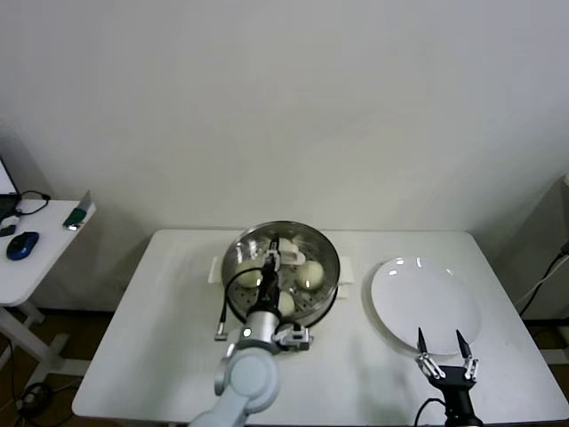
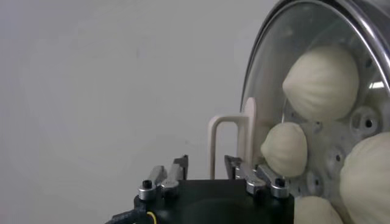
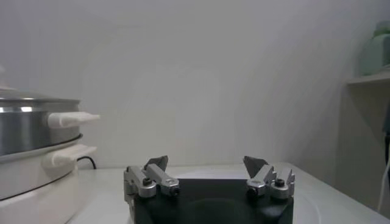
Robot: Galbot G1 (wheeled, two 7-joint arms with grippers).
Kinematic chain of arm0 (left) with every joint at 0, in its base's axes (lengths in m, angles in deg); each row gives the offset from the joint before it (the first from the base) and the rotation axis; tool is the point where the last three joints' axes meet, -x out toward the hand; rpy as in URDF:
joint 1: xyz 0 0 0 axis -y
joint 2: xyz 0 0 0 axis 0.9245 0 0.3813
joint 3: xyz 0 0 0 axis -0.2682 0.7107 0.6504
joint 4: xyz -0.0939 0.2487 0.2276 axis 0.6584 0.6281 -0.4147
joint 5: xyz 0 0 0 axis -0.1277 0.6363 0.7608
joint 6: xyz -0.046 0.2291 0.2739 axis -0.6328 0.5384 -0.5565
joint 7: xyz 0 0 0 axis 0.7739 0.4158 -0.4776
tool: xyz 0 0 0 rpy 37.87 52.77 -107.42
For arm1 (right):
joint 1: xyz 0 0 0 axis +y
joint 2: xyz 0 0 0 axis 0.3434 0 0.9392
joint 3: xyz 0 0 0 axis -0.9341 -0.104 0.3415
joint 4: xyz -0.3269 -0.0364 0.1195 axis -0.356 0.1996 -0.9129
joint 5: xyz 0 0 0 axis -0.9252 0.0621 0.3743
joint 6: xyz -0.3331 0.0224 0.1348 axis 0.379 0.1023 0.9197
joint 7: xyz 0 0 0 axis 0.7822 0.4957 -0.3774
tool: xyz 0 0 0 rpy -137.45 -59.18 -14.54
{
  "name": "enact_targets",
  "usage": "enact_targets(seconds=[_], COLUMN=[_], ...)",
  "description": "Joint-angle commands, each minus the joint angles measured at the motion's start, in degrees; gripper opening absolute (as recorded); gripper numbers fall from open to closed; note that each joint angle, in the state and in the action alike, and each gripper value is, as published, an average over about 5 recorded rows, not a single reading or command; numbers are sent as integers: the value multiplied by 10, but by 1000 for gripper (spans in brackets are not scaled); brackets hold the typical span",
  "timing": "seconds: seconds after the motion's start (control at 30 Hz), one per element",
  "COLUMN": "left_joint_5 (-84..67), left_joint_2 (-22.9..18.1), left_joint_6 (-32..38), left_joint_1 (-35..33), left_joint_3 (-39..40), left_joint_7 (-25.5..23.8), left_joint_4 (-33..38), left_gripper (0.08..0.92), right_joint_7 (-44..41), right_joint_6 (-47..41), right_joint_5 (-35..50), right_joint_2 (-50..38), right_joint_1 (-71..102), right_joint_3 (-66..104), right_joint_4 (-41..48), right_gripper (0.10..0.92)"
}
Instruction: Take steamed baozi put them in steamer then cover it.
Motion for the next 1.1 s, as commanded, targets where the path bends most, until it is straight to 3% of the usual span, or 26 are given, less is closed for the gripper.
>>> enact_targets(seconds=[0.03, 0.27, 0.4, 0.53, 0.7, 0.93, 1.1], left_joint_5=[-19, -71, -127, -292, -569, -854, -1044], left_joint_2=[11, 41, 49, 49, 50, 69, 123], left_joint_6=[3, 13, 30, 91, 156, 220, 311], left_joint_1=[-5, -44, -72, -99, -137, -213, -293], left_joint_3=[2, 1, -12, -58, -174, -375, -426], left_joint_7=[-9, -11, 30, 107, 179, 161, 152], left_joint_4=[38, 120, 147, 175, 202, 169, 101], left_gripper=[500, 708, 799, 821, 823, 823, 823], right_joint_7=[1, 28, 32, 35, 33, 30, 25], right_joint_6=[-10, -40, -35, -30, -33, -29, -19], right_joint_5=[-2, -4, -6, -2, 2, -3, -16], right_joint_2=[-1, -3, -2, -2, -7, -10, -13], right_joint_1=[1, 1, 0, -2, -3, -6, -10], right_joint_3=[0, -8, -9, -4, -4, -5, -6], right_joint_4=[-1, -5, -14, -28, -42, -39, -30], right_gripper=[823, 823, 823, 823, 823, 823, 823])
